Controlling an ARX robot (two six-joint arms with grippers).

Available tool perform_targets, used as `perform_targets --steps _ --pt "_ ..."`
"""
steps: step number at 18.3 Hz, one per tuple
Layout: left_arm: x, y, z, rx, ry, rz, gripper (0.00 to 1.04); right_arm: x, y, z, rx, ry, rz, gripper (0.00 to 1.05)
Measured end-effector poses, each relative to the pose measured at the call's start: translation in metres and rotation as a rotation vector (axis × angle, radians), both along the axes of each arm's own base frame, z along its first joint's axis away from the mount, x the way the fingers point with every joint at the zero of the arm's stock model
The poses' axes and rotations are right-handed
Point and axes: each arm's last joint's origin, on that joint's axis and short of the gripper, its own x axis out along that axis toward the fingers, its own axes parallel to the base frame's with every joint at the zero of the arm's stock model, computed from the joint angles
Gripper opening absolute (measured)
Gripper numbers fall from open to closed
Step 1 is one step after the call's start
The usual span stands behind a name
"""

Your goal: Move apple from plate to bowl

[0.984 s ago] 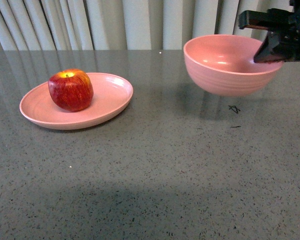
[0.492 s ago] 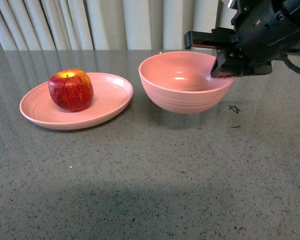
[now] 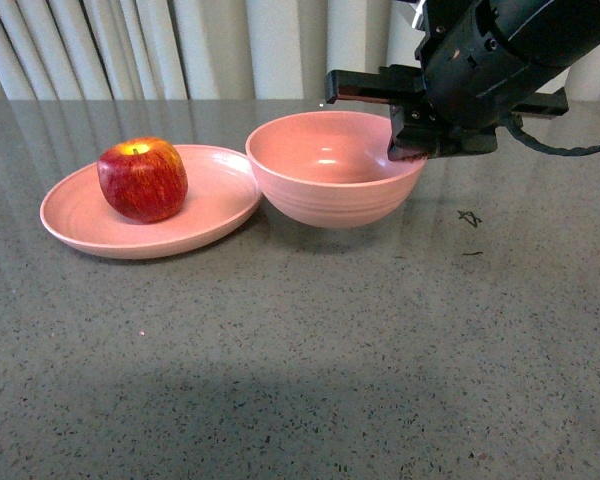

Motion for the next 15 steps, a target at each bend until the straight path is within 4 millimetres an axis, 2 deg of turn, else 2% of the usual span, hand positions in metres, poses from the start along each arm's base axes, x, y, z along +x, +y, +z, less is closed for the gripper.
perform_targets --steps 2,5,15 --pt "0.000 0.000 0.000 0.000 0.000 0.000 0.98 0.011 -0.001 -0.007 -0.007 0.019 -0.032 0.03" --pt "0.000 0.000 0.000 0.000 0.000 0.000 0.98 0.015 0.000 -0.019 0.014 0.055 -0.048 0.03" --pt "0.000 0.000 0.000 0.000 0.000 0.000 0.98 0.016 0.000 -0.019 0.015 0.050 -0.048 0.03"
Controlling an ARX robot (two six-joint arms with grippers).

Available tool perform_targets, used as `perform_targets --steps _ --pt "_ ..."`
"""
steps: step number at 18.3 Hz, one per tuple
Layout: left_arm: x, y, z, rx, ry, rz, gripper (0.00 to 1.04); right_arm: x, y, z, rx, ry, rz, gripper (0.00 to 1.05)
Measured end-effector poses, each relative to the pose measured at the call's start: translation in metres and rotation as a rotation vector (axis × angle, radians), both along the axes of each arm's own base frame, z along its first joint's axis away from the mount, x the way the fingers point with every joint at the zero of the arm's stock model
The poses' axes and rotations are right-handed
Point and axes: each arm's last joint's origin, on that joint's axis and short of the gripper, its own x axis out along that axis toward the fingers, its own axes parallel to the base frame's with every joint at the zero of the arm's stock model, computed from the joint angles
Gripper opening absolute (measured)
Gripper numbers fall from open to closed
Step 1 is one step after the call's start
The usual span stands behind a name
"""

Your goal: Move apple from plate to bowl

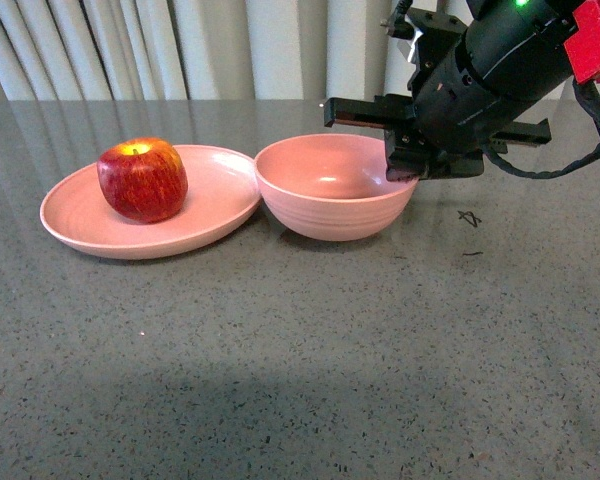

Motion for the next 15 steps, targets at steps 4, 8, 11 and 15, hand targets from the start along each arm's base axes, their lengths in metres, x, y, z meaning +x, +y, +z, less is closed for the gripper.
perform_targets --steps 4,8,11,15 --pt "0.0000 0.0000 0.0000 0.000 0.000 0.000 0.98 0.0000 -0.0002 0.0000 -0.004 -0.001 -0.005 0.03" --pt "0.0000 0.0000 0.0000 0.000 0.000 0.000 0.98 -0.0003 -0.0003 -0.0006 0.000 0.007 -0.012 0.13" --pt "0.0000 0.0000 0.0000 0.000 0.000 0.000 0.98 -0.0004 0.0003 -0.0005 0.005 0.008 -0.011 0.44" --pt "0.0000 0.0000 0.0000 0.000 0.000 0.000 0.98 -0.0013 0.0025 -0.0004 0.012 0.010 -0.001 0.85"
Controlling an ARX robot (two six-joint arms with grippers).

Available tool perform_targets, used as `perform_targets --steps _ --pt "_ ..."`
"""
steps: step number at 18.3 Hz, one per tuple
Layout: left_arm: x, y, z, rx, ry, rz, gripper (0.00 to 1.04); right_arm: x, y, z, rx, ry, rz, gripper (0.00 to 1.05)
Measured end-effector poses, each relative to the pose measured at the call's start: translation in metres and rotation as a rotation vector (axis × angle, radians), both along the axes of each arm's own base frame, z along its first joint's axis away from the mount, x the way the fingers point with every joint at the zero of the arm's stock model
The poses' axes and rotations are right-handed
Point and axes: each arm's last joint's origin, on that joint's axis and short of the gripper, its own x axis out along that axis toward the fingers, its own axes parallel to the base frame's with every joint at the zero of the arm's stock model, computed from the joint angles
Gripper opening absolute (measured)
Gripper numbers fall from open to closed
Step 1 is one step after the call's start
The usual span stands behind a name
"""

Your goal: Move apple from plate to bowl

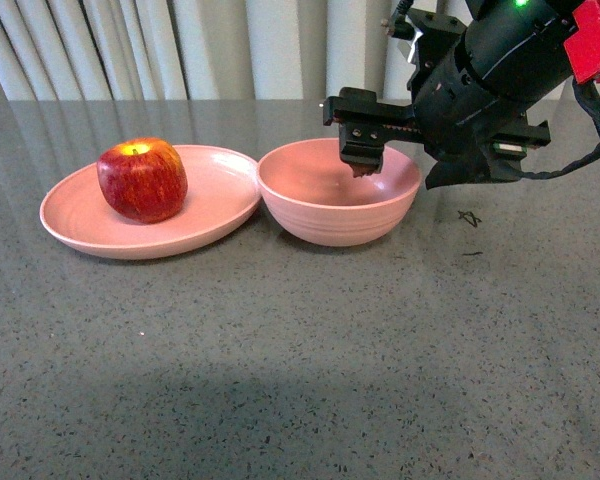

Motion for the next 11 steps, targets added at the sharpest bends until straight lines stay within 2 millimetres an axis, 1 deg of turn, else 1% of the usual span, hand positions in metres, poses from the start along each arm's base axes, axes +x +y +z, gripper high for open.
perform_targets --steps 1,2,7,11 --pt "0.000 0.000 0.000 0.000 0.000 0.000 0.98 0.000 0.000 0.000 0.002 0.000 0.001 1.00" --pt "0.000 0.000 0.000 0.000 0.000 0.000 0.98 0.000 0.000 0.000 0.002 0.000 0.002 0.98" --pt "0.000 0.000 0.000 0.000 0.000 0.000 0.98 0.000 0.000 0.002 0.011 -0.005 0.007 0.98" --pt "0.000 0.000 0.000 0.000 0.000 0.000 0.98 -0.002 -0.004 0.010 0.028 -0.020 0.010 0.98"
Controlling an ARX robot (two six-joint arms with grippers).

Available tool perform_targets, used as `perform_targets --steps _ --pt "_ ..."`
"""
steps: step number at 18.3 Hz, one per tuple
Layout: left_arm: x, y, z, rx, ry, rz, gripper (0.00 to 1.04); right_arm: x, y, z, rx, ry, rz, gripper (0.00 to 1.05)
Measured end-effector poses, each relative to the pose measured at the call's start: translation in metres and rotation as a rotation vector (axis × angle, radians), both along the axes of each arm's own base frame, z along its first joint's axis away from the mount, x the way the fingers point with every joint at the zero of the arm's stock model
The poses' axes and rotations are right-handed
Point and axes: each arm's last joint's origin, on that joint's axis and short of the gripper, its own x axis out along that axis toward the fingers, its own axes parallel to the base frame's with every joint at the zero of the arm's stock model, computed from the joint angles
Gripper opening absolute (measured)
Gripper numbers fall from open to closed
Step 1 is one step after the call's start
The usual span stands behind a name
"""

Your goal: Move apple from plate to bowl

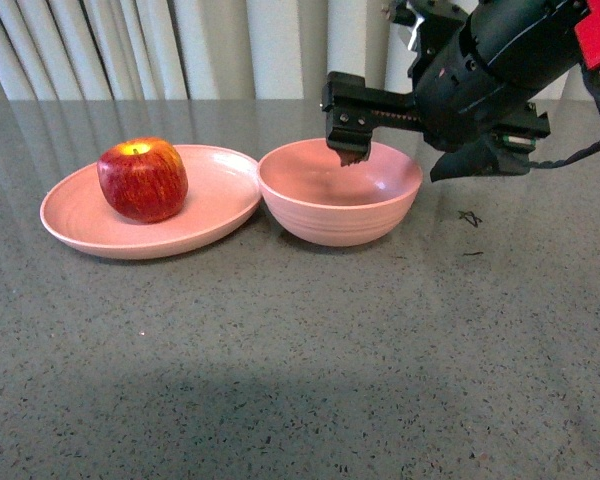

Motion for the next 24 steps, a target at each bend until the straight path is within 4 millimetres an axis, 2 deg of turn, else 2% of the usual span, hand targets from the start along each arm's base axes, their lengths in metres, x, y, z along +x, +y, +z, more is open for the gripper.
perform_targets --steps 7,8,9,10,11,13,16,17,18,20,22,24 --pt "0.000 0.000 0.000 0.000 0.000 0.000 0.98 -0.006 -0.007 0.015 0.028 -0.034 0.003 0.98" --pt "0.000 0.000 0.000 0.000 0.000 0.000 0.98 -0.012 -0.016 0.027 0.049 -0.070 -0.001 0.98" --pt "0.000 0.000 0.000 0.000 0.000 0.000 0.98 -0.037 -0.042 0.042 0.112 -0.153 -0.001 0.98" --pt "0.000 0.000 0.000 0.000 0.000 0.000 0.98 -0.094 -0.082 0.066 0.156 -0.380 -0.034 0.98" --pt "0.000 0.000 0.000 0.000 0.000 0.000 0.98 -0.145 -0.105 0.073 0.151 -0.541 -0.061 0.98" --pt "0.000 0.000 0.000 0.000 0.000 0.000 0.98 -0.186 -0.119 0.060 0.116 -0.591 -0.075 0.98" --pt "0.000 0.000 0.000 0.000 0.000 0.000 0.98 -0.215 -0.133 0.044 0.096 -0.600 -0.113 0.98" --pt "0.000 0.000 0.000 0.000 0.000 0.000 0.98 -0.222 -0.135 0.041 0.048 -0.705 -0.167 0.92" --pt "0.000 0.000 0.000 0.000 0.000 0.000 0.98 -0.235 -0.144 0.034 -0.019 -0.798 -0.227 0.81" --pt "0.000 0.000 0.000 0.000 0.000 0.002 0.98 -0.255 -0.159 0.010 -0.120 -0.808 -0.308 0.59" --pt "0.000 0.000 0.000 0.000 0.000 0.000 0.98 -0.266 -0.156 -0.008 -0.134 -0.786 -0.274 0.37" --pt "0.000 0.000 0.000 0.000 0.000 0.000 0.98 -0.277 -0.156 -0.015 -0.137 -0.809 -0.272 0.15"
